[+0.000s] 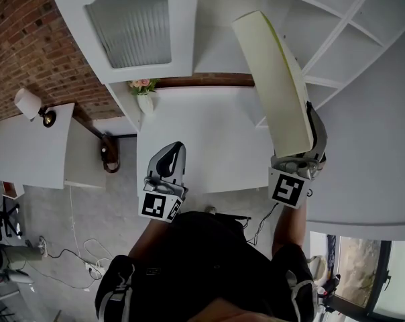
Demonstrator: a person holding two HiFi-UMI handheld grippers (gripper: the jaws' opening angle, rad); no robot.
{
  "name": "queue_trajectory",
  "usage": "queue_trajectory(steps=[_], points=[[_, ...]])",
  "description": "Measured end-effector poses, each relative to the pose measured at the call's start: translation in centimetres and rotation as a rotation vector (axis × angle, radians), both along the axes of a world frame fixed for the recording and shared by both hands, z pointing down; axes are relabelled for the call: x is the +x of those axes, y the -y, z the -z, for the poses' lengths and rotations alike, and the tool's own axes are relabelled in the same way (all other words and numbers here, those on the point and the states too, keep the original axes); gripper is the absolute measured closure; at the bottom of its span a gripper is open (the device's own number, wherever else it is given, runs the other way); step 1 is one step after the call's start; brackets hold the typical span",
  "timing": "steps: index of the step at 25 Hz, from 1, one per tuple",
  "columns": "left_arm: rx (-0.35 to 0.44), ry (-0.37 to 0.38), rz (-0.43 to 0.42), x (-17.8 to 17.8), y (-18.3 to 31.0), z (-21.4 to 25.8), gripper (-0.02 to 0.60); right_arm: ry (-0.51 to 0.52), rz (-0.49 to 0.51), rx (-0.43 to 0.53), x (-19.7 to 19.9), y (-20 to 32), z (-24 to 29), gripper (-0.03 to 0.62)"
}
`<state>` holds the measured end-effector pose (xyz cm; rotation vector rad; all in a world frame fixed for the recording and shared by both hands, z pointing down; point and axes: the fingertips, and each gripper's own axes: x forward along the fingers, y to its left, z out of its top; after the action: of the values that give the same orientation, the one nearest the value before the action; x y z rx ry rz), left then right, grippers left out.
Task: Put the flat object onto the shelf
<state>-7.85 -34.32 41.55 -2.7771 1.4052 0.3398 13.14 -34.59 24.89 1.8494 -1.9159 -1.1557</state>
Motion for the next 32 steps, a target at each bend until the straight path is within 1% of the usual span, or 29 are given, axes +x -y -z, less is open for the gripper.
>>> queue_trajectory(steps=[1,2,3,5,9,12,14,17,19,21,23,25,28,30,32], points=[[0.001,-0.001,0.001,0.0,0.1,0.0,0.563,-0.069,-0.052,-0.063,0.1,1.3,-1.6,0.312],[0.003,-0.001,0.002,-0.1,0.1,0.1,0.563,-0.166,-0.096,-0.108,0.0,2.7,-2.9,0.312],[0.003,0.0,0.003,-0.1,0.1,0.1,0.563,-0.263,-0.129,-0.135,-0.2,4.0,-3.8,0.312],[0.004,0.002,0.005,-0.1,0.2,0.1,0.563,-0.41,-0.184,-0.181,-0.4,6.6,-5.8,0.312],[-0.001,0.001,0.014,-0.2,0.3,0.0,0.563,-0.591,-0.243,-0.291,0.1,11.1,-10.3,0.311],[-0.002,0.003,0.02,-0.2,0.3,0.0,0.563,-0.719,-0.274,-0.324,0.3,13.8,-13.1,0.307],[-0.003,0.004,0.022,-0.1,0.3,-0.1,0.563,-0.782,-0.294,-0.337,0.1,15.2,-14.4,0.301],[-0.006,0.006,0.027,-0.1,0.3,-0.1,0.563,-0.795,-0.298,-0.347,-0.2,17.2,-15.4,0.299],[-0.008,0.007,0.03,0.0,0.4,-0.1,0.563,-0.795,-0.266,-0.364,-0.4,18.8,-16.3,0.296],[-0.01,0.007,0.031,0.1,0.4,-0.3,0.563,-0.803,-0.233,-0.394,-0.5,20.4,-17.4,0.27],[-0.015,0.009,0.034,0.0,0.3,-0.4,0.563,-0.797,-0.208,-0.422,-0.5,22.0,-18.1,0.258],[-0.018,0.011,0.037,0.0,0.4,-0.5,0.563,-0.778,-0.185,-0.48,-0.4,23.8,-18.4,0.241],[-0.02,0.014,0.044,-0.2,0.4,-0.5,0.563,-0.787,-0.177,-0.583,0.0,26.2,-19.0,0.203],[-0.024,0.017,0.049,-0.3,0.3,-0.6,0.563,-0.796,-0.176,-0.614,0.0,27.7,-19.4,0.177],[-0.027,0.02,0.054,-0.3,0.3,-0.7,0.563,-0.795,-0.176,-0.622,0.0,29.0,-19.7,0.161]])
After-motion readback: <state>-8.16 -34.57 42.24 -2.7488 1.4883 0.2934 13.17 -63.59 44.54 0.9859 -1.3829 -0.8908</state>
